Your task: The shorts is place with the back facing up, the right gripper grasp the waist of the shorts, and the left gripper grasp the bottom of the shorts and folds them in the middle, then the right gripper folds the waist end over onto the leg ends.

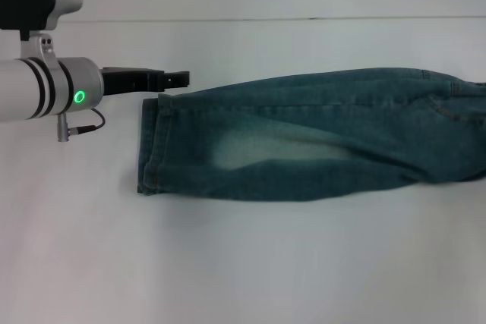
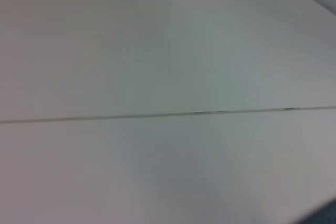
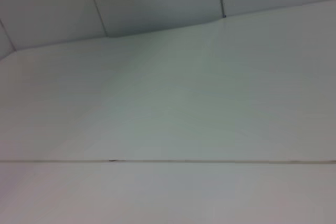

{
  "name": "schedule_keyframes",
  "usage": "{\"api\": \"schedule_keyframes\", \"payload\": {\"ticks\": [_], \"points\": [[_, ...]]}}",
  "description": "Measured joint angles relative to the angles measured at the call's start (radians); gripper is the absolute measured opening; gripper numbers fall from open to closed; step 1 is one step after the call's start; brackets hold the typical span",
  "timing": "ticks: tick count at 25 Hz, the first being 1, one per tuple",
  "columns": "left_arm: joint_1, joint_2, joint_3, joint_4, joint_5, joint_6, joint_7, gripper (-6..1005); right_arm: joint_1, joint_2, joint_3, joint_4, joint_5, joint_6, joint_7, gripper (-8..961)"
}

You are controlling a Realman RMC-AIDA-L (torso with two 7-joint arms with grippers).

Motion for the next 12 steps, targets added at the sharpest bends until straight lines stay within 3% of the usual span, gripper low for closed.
{"api": "schedule_keyframes", "payload": {"ticks": [7, 12], "points": [[0.032, 0.005, -0.003, 0.100, -0.052, 0.266, 0.001, 913, -0.067, 0.046, 0.053, -0.072, 0.080, -0.078, -0.006, 922], [0.057, 0.006, -0.012, 0.168, -0.092, 0.486, 0.000, 909, -0.141, 0.055, 0.056, -0.086, 0.179, -0.146, -0.010, 920]]}}
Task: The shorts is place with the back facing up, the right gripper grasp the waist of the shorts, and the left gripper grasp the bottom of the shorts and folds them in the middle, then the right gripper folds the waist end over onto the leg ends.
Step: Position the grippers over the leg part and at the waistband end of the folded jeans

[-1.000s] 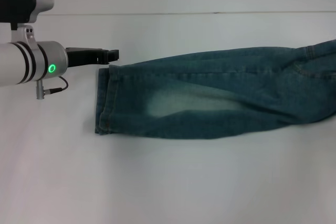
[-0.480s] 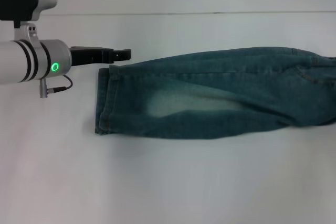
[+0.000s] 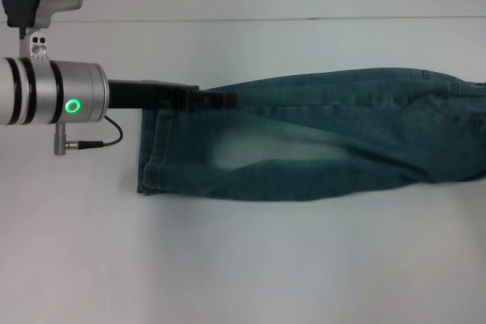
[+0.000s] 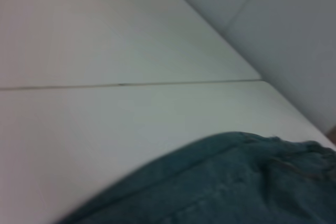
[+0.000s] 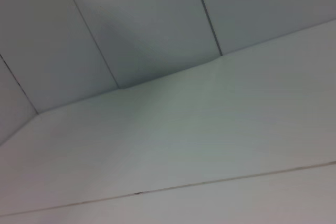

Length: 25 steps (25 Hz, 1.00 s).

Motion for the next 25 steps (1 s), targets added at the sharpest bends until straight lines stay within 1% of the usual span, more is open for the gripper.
{"api": "schedule_keyframes", "payload": {"ticks": [4, 8, 11, 15, 19, 25], "points": [[0.003, 0.002, -0.007, 0.007, -0.009, 0.103, 0.002, 909, -0.048, 0.002, 0.002, 0.004, 0.036, -0.045, -0.010, 919], [0.000, 0.000, 0.006, -0.002, -0.019, 0.163, 0.010, 909, -0.076, 0.003, 0.016, 0.008, 0.041, -0.093, -0.013, 918], [-0.008, 0.000, 0.019, -0.019, -0.038, 0.195, 0.016, 909, -0.089, 0.003, 0.026, 0.012, 0.040, -0.135, -0.014, 917], [-0.019, 0.002, 0.033, -0.038, -0.053, 0.236, 0.024, 909, -0.103, -0.003, 0.043, 0.031, 0.037, -0.196, -0.014, 917], [-0.022, 0.005, 0.037, -0.039, -0.053, 0.266, 0.025, 909, -0.120, -0.007, 0.049, 0.044, 0.030, -0.222, -0.014, 916], [-0.023, 0.007, 0.037, -0.039, -0.054, 0.294, 0.028, 908, -0.148, -0.005, 0.056, 0.047, -0.015, -0.227, -0.007, 915]]}}
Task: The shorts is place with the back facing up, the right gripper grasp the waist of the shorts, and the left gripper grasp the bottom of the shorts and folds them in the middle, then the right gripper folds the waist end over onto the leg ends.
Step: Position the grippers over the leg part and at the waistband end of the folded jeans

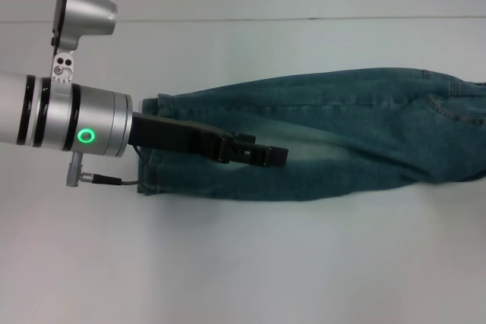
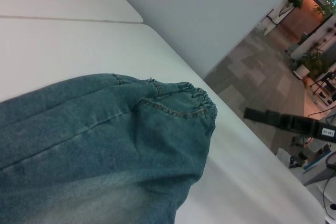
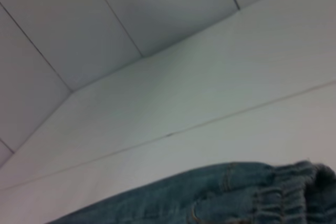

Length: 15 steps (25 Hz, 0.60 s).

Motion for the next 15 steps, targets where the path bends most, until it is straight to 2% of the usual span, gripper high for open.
{"api": "schedule_keyframes", "payload": {"ticks": [8, 15], "points": [[-0.014, 0.001, 0.000, 0.000, 0.000, 0.010, -0.005, 908, -0.006, -0.004, 0.074, 0.002, -0.089, 0.007, 0.018, 915], [-0.025, -0.001, 0.000, -0.017, 0.000, 0.010, 0.000, 909, 0.009, -0.008, 0.083, 0.004, -0.107, 0.056, 0.020, 914]]}}
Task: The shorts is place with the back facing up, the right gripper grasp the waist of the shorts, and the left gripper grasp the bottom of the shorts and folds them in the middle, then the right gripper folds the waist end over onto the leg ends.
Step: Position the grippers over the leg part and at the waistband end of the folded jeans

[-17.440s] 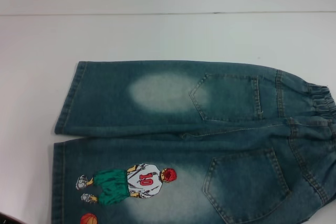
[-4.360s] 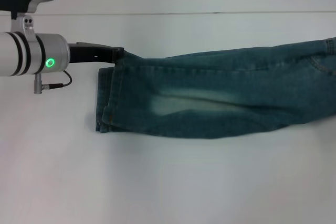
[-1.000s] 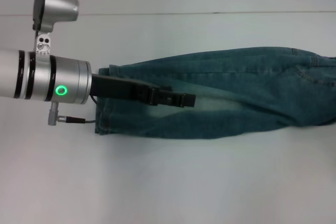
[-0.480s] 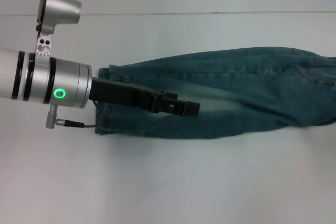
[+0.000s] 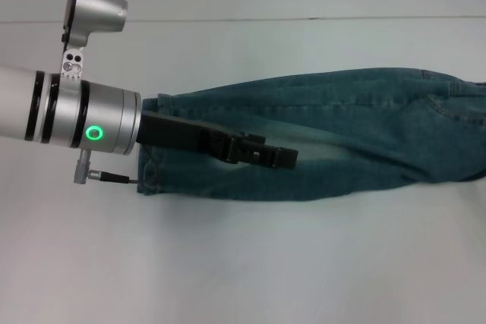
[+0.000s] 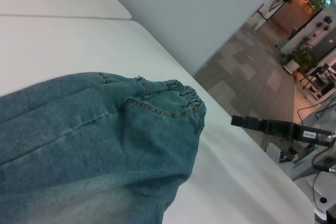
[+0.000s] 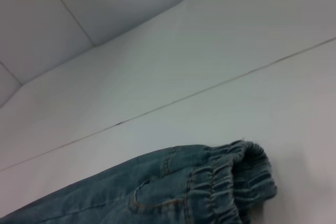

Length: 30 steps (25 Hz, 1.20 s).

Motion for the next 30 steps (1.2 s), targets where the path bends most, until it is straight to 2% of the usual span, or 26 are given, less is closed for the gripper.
{"api": "schedule_keyframes", "payload": {"ticks": [5, 12, 30], "points": [[-0.003, -0.001, 0.000, -0.007, 0.000, 0.001, 0.005, 908, 0.023, -0.004, -0.007, 0.013, -0.006, 0.037, -0.013, 914], [-0.015, -0.002, 0.000, -0.018, 0.003, -0.001, 0.005, 909, 0.075, -0.034, -0.008, 0.102, -0.050, 0.049, -0.042, 914], [-0.018, -0.004, 0.002, -0.022, 0.001, -0.009, 0.005, 909, 0.108, -0.036, -0.088, 0.129, -0.054, 0.125, -0.054, 913]]}}
